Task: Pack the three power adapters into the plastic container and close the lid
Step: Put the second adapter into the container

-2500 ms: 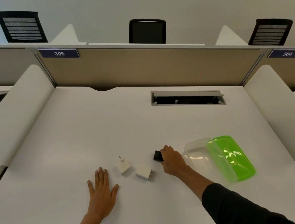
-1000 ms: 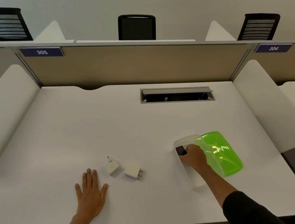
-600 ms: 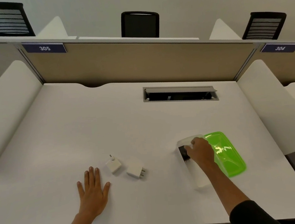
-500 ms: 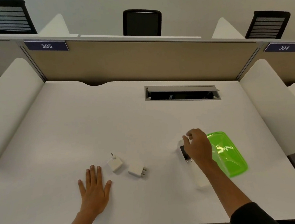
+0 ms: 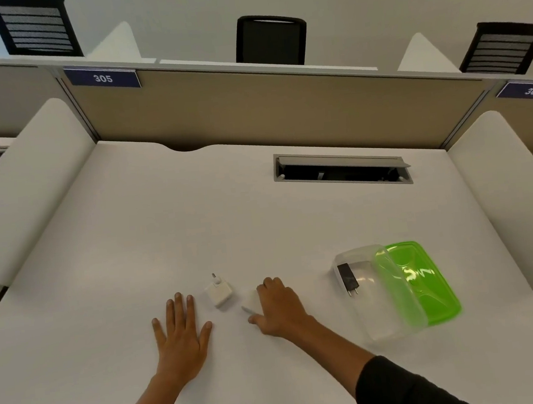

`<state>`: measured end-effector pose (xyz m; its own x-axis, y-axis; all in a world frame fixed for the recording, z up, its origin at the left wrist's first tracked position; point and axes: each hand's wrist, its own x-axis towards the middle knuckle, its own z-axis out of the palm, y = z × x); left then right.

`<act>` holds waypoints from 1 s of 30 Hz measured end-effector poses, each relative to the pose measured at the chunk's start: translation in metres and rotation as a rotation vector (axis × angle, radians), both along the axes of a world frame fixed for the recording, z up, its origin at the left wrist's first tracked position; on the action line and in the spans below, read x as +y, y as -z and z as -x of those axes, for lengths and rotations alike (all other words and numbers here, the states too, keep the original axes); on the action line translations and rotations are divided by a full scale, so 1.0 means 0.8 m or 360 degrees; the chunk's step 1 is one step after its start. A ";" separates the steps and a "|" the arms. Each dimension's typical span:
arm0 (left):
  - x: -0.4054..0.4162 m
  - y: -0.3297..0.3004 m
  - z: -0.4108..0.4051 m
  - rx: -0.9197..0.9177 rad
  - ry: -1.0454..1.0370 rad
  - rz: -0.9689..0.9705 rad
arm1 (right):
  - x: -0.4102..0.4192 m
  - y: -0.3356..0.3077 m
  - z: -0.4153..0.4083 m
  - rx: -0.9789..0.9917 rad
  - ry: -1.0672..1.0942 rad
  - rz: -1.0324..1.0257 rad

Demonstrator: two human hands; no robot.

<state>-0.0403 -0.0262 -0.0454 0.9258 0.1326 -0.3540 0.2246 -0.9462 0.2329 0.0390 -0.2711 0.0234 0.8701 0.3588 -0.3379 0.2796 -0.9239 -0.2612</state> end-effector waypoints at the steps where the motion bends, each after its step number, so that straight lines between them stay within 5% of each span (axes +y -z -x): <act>1: 0.000 0.000 0.000 0.0000 0.0002 0.0001 | 0.003 0.003 0.002 -0.0025 -0.0004 0.0013; 12: 0.002 0.006 0.001 -0.0006 0.0010 0.0005 | -0.021 -0.027 0.000 -0.0203 0.0345 -0.0229; 22: 0.003 0.009 0.000 -0.0028 0.0000 -0.0018 | -0.173 -0.099 -0.009 -0.0579 0.1053 -0.0153; 30: 0.002 0.009 0.000 0.0011 -0.0009 -0.0020 | -0.253 -0.074 -0.010 -0.0364 0.1327 0.0073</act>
<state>-0.0402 -0.0245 -0.0527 0.9225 0.1423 -0.3588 0.2314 -0.9479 0.2191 0.0469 -0.4735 0.0828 0.8916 -0.4364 -0.1209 -0.4529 -0.8591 -0.2386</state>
